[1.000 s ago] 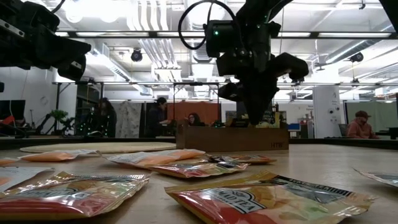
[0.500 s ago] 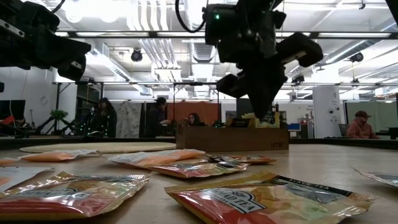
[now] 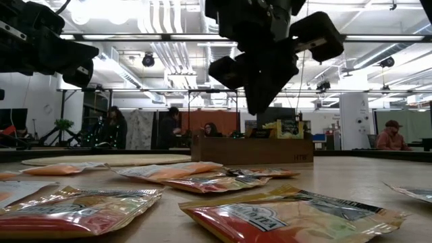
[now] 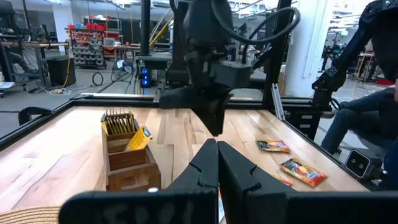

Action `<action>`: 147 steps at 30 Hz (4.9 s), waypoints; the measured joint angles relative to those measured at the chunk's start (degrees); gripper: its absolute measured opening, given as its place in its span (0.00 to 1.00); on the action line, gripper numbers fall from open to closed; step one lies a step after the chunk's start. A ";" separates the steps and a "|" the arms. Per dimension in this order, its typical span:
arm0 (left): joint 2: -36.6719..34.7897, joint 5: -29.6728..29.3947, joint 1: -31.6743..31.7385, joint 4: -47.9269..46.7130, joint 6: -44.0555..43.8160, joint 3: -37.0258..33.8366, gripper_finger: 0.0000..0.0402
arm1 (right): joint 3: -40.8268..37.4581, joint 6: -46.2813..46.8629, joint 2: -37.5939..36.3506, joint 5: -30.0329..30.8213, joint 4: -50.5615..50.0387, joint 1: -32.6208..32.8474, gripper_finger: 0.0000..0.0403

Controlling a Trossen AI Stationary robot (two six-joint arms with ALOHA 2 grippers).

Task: Pick & Place Tea
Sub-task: Put the orange tea bag into the middle section of the wooden organizer

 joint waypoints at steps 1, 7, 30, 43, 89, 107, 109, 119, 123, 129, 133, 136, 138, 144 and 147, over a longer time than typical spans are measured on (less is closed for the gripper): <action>-0.02 -0.02 0.00 0.00 -0.02 0.02 0.00 | 0.53 -0.77 0.59 0.42 -0.08 0.33 0.15; 0.00 -0.02 0.00 0.00 -0.02 0.00 0.00 | 2.68 -8.05 4.33 4.63 0.10 2.27 0.29; 0.11 -0.02 -0.06 -0.04 -0.02 0.02 0.00 | 7.96 -22.93 6.76 5.82 4.48 5.56 0.37; 0.13 -0.01 -0.04 -0.04 -0.02 0.02 0.00 | 8.49 -26.50 11.28 7.54 8.36 6.92 0.36; 0.11 0.00 0.00 0.00 -0.01 0.00 0.00 | 7.95 -34.37 12.43 6.69 4.99 5.39 0.30; 0.11 -0.01 -0.04 -0.02 -0.02 0.02 0.00 | 7.40 -32.77 14.96 7.18 4.97 5.26 0.28; 0.11 -0.02 -0.04 -0.03 -0.02 0.01 0.00 | 7.38 -32.79 14.96 7.14 4.43 5.26 0.25; 0.11 -0.02 -0.04 -0.04 -0.02 0.02 0.00 | 7.27 -33.16 14.94 7.20 3.58 5.26 0.03; 0.11 -0.02 -0.04 -0.07 -0.02 0.01 0.00 | 7.33 -32.95 14.88 8.41 3.61 5.27 0.02; 0.11 0.00 -0.04 -0.07 -0.02 0.00 0.00 | 7.35 -33.16 14.66 10.54 3.61 5.24 0.02; 0.11 -0.02 -0.04 -0.07 -0.02 0.02 0.00 | 7.41 -33.18 14.30 11.91 3.49 5.29 0.02; 0.10 -0.02 -0.04 -0.07 -0.02 0.01 0.00 | 7.42 -32.91 13.63 12.93 3.11 5.26 0.02; 0.11 -0.02 -0.04 -0.07 -0.02 0.02 0.00 | 7.42 -31.60 12.71 14.94 3.15 5.26 0.02; 0.09 -0.02 -0.04 -0.09 -0.02 0.02 0.00 | 7.44 -23.84 9.80 16.40 3.56 5.26 0.03; 0.09 0.00 -0.04 -0.09 -0.02 0.02 0.00 | 7.44 -22.04 9.50 16.22 3.55 5.28 0.07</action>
